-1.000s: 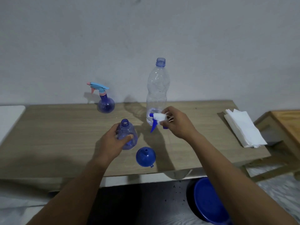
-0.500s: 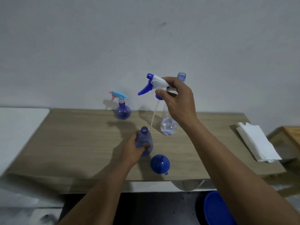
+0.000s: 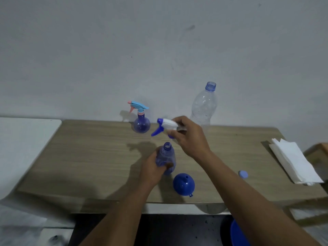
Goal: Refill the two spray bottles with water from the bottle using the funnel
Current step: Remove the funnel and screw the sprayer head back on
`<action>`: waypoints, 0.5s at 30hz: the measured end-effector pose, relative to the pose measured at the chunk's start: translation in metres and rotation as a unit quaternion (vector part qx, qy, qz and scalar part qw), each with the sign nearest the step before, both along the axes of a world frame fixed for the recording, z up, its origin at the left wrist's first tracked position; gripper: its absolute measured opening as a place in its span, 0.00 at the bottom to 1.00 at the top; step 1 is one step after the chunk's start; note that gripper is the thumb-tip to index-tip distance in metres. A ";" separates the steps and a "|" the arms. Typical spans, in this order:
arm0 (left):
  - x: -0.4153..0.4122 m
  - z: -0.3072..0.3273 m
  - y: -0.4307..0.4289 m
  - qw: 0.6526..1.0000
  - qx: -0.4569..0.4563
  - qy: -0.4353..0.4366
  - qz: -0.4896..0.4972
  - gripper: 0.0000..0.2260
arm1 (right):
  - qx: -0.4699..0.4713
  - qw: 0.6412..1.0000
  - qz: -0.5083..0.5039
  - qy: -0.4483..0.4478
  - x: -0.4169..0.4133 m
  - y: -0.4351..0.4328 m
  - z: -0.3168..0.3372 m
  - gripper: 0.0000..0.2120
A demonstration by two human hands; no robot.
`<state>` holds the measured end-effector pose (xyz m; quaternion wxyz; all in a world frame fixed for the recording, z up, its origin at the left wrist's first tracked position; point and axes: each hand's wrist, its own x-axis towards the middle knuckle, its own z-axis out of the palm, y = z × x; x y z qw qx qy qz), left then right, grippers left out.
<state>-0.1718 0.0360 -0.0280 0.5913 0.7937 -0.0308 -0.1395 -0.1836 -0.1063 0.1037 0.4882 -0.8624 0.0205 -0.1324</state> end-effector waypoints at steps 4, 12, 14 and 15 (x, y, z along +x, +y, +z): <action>0.004 -0.007 0.000 1.000 -0.008 0.013 0.003 0.21 | -0.045 0.998 0.008 0.030 -0.004 -0.001 -0.034 0.11; 0.001 -0.009 -0.001 0.999 -0.044 0.022 0.011 0.18 | -0.139 0.987 0.065 0.042 0.005 -0.005 -0.042 0.10; 0.000 -0.006 -0.001 0.999 -0.046 0.013 0.015 0.20 | -0.154 0.984 0.078 0.036 0.006 -0.007 -0.042 0.13; 0.000 -0.006 -0.001 0.999 -0.046 0.008 0.013 0.22 | -0.153 0.984 0.083 0.033 0.007 -0.008 -0.042 0.14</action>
